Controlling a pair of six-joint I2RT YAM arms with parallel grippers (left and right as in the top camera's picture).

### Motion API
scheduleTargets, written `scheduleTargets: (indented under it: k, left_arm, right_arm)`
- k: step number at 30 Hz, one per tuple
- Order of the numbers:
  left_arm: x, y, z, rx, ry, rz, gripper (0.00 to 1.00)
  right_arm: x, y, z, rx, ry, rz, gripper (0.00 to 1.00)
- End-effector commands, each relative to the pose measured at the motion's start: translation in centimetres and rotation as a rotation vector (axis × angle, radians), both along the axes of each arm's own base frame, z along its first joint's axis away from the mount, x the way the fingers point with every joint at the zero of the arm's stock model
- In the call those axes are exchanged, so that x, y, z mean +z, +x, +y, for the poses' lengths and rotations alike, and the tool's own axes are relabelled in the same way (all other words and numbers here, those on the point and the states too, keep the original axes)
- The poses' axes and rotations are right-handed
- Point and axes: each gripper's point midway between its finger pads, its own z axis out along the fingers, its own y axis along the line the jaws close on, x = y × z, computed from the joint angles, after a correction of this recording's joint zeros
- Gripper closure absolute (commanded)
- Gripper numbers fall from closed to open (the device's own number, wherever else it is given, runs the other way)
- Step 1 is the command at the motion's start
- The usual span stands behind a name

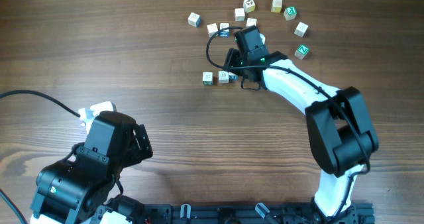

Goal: Form a horizontal line

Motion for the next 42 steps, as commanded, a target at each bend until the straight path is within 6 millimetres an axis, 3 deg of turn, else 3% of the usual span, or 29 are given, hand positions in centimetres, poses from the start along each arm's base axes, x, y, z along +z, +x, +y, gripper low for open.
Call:
scheduleTargets:
  k: [1,6,12,18,22,30,35,39,42]
  left_arm:
    - [0.0,0.1,0.4,0.024,0.009,-0.006,0.0]
    - [0.0,0.1,0.4,0.024,0.009,-0.007,0.0]
    - [0.0,0.1,0.4,0.024,0.009,-0.006,0.0]
    - [0.0,0.1,0.4,0.024,0.009,-0.007,0.0]
    - [0.0,0.1,0.4,0.024,0.009,-0.006,0.0]
    - [0.0,0.1,0.4,0.024,0.009,-0.007,0.0]
    - [0.0,0.1,0.4,0.024,0.009,-0.006,0.0]
    - [0.0,0.1,0.4,0.024,0.009,-0.006,0.0]
    - [0.0,0.1,0.4,0.024,0.009,-0.007,0.0]
  right_arm:
    - [-2.5,-0.7,-1.0,-0.027,-0.05,0.067,0.41]
    - [-2.6,-0.8,-1.0,0.0,-0.064,0.067,0.54]
    - [-2.5,-1.1,-0.6,0.053,-0.06,0.07,0.57]
    - [0.1,-1.1,-0.6,0.052,-0.045,0.039,0.62]
    - [0.0,-2.5,0.3,0.089,0.006,0.099,0.66]
    - [-0.1,-3.3,1.2,0.118,0.033,0.125,0.67]
    - [0.1,-3.0,1.4,0.121,0.038,0.108,0.59]
    - [0.2,-2.7,1.2,0.138,0.02,0.092,0.37]
    - [0.1,-2.5,0.5,0.118,-0.016,0.084,0.27]
